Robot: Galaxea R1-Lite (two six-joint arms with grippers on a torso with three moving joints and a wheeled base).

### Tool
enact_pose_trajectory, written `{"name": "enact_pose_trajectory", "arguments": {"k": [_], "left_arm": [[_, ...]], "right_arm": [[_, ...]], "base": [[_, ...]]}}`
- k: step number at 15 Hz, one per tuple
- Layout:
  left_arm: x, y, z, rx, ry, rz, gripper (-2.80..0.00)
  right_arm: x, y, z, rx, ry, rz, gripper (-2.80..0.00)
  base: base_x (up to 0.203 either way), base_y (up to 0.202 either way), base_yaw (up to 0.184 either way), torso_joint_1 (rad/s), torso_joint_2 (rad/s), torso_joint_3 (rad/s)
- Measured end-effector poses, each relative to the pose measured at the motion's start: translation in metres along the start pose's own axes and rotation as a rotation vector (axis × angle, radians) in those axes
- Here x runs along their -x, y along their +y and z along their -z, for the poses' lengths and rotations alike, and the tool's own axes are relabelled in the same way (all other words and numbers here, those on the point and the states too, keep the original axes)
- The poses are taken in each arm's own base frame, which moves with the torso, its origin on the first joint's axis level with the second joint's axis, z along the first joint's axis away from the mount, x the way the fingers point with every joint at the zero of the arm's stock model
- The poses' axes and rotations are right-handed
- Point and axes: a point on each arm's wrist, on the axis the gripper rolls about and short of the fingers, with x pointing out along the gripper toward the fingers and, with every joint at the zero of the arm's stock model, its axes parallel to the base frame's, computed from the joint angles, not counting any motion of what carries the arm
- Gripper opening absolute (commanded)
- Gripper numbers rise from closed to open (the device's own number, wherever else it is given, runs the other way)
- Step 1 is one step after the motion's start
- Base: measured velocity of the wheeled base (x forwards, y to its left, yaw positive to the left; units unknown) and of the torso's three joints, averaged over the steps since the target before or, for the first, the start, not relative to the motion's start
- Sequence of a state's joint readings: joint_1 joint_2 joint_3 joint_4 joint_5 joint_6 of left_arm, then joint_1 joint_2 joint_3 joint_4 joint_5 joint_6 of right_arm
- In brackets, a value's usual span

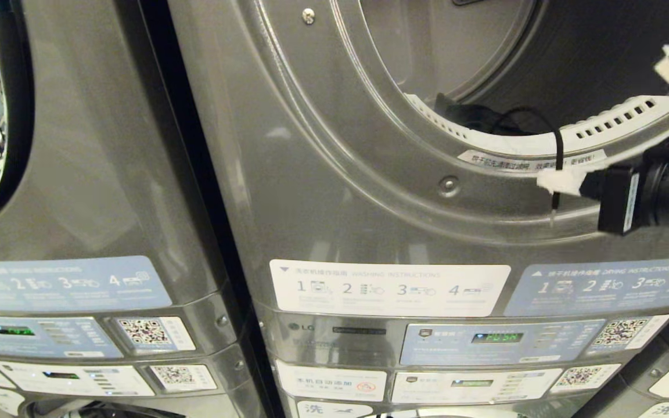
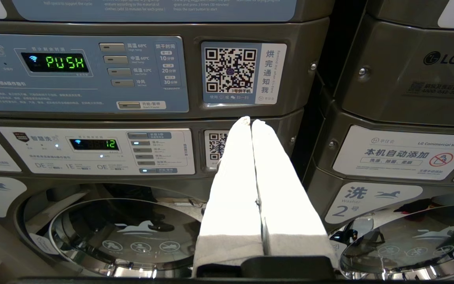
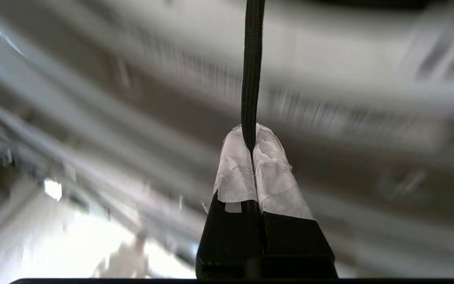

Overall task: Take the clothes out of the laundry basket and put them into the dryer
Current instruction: Put the clothes in the dryer

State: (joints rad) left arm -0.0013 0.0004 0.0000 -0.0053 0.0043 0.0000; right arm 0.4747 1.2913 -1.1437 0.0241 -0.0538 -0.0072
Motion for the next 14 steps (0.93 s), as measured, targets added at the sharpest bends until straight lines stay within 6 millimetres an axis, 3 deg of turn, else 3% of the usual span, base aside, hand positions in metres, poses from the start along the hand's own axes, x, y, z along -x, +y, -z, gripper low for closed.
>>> {"name": "enact_pose_trajectory", "arguments": {"k": [3, 5, 8, 10, 11, 14], "left_arm": [[0.0, 0.0, 0.0, 0.0, 0.0, 0.0, -2.8], [0.0, 0.0, 0.0, 0.0, 0.0, 0.0, -2.8], [0.0, 0.0, 0.0, 0.0, 0.0, 0.0, -2.8], [0.0, 0.0, 0.0, 0.0, 0.0, 0.0, -2.8], [0.0, 0.0, 0.0, 0.0, 0.0, 0.0, -2.8], [0.0, 0.0, 0.0, 0.0, 0.0, 0.0, -2.8]], "right_arm": [[-0.001, 0.0, -0.042, -0.005, -0.22, 0.007, -2.8], [-0.009, -0.001, -0.057, 0.027, -0.273, 0.016, -2.8], [-0.04, -0.003, -0.064, 0.071, -0.322, 0.043, -2.8], [-0.073, -0.008, -0.062, 0.081, -0.372, 0.082, -2.8], [-0.088, -0.011, -0.061, 0.086, -0.395, 0.101, 0.0], [-0.124, -0.022, -0.065, 0.1, -0.459, 0.158, 0.0]], "base": [[0.0, 0.0, 0.0, 0.0, 0.0, 0.0], [0.0, 0.0, 0.0, 0.0, 0.0, 0.0], [0.0, 0.0, 0.0, 0.0, 0.0, 0.0], [0.0, 0.0, 0.0, 0.0, 0.0, 0.0], [0.0, 0.0, 0.0, 0.0, 0.0, 0.0], [0.0, 0.0, 0.0, 0.0, 0.0, 0.0]]}}
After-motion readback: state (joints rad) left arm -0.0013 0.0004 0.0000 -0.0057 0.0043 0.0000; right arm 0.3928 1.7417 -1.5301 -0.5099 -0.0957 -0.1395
